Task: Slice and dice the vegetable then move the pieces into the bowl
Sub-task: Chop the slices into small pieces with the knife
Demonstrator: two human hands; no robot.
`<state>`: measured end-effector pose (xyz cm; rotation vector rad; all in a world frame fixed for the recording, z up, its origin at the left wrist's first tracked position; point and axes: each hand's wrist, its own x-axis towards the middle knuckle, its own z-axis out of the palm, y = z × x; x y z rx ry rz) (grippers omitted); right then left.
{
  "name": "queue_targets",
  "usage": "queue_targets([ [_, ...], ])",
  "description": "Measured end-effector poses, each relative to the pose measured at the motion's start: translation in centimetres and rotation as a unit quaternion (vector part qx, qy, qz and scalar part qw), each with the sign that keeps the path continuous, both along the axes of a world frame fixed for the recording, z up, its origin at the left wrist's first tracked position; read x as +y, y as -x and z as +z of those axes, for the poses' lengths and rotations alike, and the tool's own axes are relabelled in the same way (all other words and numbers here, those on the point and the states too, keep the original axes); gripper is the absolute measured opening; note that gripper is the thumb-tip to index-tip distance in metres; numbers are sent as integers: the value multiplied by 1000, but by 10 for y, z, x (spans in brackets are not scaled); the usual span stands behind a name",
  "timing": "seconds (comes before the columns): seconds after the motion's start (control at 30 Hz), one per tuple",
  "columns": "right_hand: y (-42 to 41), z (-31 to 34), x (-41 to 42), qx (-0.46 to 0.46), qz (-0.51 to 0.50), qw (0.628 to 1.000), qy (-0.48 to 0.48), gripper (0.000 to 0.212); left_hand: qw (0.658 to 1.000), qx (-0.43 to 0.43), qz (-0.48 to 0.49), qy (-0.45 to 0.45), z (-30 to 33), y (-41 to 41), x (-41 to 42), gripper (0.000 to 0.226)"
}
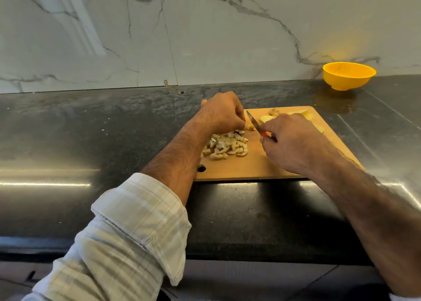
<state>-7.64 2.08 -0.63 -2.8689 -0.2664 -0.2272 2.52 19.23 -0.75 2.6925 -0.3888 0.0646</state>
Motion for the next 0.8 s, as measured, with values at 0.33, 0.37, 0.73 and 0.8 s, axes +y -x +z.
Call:
queue_targets([
  [0.33, 7, 0, 20, 52, -2, 995, 86, 25, 1000, -2, -1, -1, -2, 0, -5, 7],
  [0.37, 7, 2, 22, 54, 2, 994, 97, 25, 1000, -1, -1, 2, -2, 0, -5, 8],
  [0.73, -21, -4, 9, 19, 12, 1000, 14, 26, 1000, 1, -9, 19, -3, -2, -3, 7],
  [0.8, -16, -3, 2, -6, 20, 1000, -20, 29, 1000, -2, -16, 22, -2, -2, 1, 5],
])
